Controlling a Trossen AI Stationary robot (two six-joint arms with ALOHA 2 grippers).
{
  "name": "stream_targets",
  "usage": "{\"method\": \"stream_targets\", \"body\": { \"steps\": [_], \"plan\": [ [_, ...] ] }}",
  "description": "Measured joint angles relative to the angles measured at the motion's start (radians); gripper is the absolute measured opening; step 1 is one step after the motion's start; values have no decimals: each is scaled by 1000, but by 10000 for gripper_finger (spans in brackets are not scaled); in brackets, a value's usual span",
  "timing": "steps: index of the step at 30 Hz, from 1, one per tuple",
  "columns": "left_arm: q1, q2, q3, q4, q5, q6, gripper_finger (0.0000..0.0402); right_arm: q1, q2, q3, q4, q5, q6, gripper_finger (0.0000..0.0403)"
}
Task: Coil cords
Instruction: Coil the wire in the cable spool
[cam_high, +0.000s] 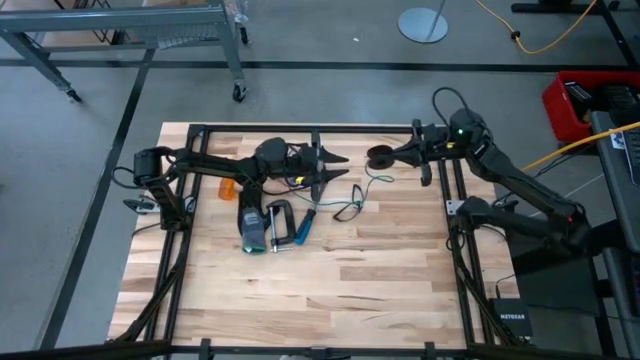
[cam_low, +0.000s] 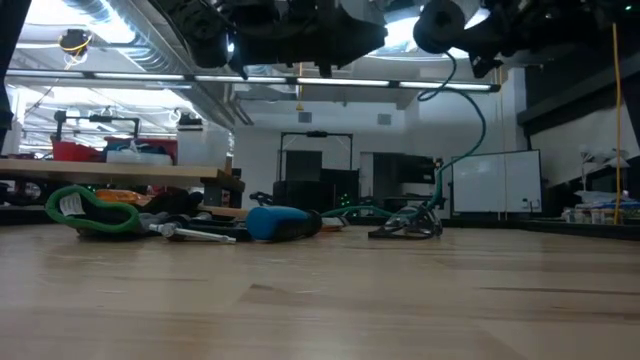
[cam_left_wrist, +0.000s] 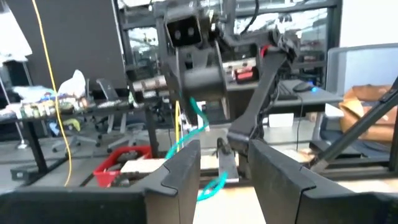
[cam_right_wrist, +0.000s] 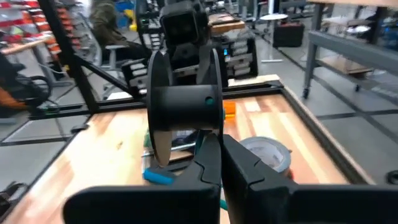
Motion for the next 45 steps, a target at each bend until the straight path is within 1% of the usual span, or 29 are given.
{"method": "stream_targets", "body": {
  "steps": [3, 8, 12, 15, 17, 22, 26, 31, 39, 45],
  "plan": [
    [0, 0, 0, -30, 0, 7, 126, 42, 22, 0, 36, 50, 0, 1],
    [0, 0, 0, -11, 0, 87, 126, 97, 61, 0, 50, 54, 0, 1],
    [0, 0, 0, 2, -1, 93, 126, 130, 84, 0, 48, 57, 1, 1],
    [0, 0, 0, 1, -1, 93, 126, 150, 97, 0, 50, 86, 1, 1],
    [-3, 0, 0, -6, -1, 93, 126, 158, 102, 0, 53, 125, 1, 1],
    [-7, 1, 0, -60, -1, 77, 126, 155, 101, 0, 107, 181, 3, 1],
    [-7, 1, 0, -89, -10, 60, 126, 155, 100, 0, 263, 211, 65, 1],
    [-7, 1, 0, -87, -12, 59, 126, 155, 100, 0, 426, 210, 142, 1],
    [-8, 1, 0, -60, -12, 58, 126, 155, 100, 0, 446, 211, 159, 1],
    [-14, 1, 0, -33, -13, -10, 126, 155, 100, 0, 486, 250, 158, 1]
  ]
}}
